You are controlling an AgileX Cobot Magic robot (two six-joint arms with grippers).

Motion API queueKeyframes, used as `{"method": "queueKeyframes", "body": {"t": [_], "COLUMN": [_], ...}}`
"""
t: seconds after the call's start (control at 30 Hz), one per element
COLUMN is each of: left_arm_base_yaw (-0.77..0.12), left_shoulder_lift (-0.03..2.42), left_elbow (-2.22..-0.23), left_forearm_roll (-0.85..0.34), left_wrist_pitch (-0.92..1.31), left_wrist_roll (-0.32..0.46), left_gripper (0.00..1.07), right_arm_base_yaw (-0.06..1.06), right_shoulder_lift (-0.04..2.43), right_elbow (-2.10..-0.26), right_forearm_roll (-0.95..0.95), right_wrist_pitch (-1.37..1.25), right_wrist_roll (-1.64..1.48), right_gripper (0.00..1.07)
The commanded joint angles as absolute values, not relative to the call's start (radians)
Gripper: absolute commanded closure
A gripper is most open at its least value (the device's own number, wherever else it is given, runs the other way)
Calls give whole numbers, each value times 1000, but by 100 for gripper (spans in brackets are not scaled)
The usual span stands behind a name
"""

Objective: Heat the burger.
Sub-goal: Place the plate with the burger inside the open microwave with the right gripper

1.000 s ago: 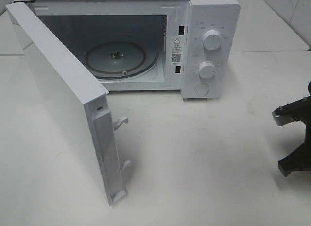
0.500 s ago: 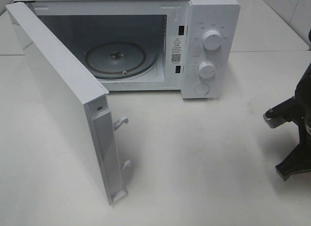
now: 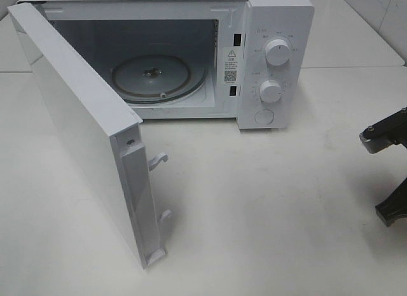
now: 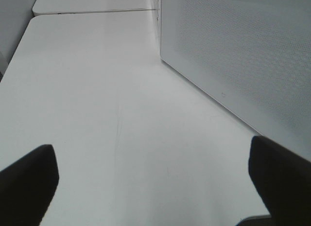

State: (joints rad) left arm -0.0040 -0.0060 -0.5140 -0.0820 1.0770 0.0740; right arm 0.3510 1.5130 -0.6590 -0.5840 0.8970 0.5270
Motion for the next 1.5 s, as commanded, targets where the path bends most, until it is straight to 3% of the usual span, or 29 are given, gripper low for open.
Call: {"method": "queueKeyframes", "body": {"t": [0.03, 1.5], "left_arm_base_yaw": [-5, -5], "left_shoulder_lift": [-27, -27], "left_elbow": [-514, -514], "left_forearm_roll": [-81, -81], "left_wrist_pitch": [1068, 1068], "left_wrist_roll": [71, 71], "left_gripper": [7, 7], "right_arm_base_yaw": [370, 892], "right_shoulder_lift": [1478, 1383], "right_elbow": [-654, -639], "right_forearm_roll": [-610, -622], "right_wrist_pitch": [950, 1018], "right_wrist_roll": [515, 466], "right_gripper": [107, 107]}}
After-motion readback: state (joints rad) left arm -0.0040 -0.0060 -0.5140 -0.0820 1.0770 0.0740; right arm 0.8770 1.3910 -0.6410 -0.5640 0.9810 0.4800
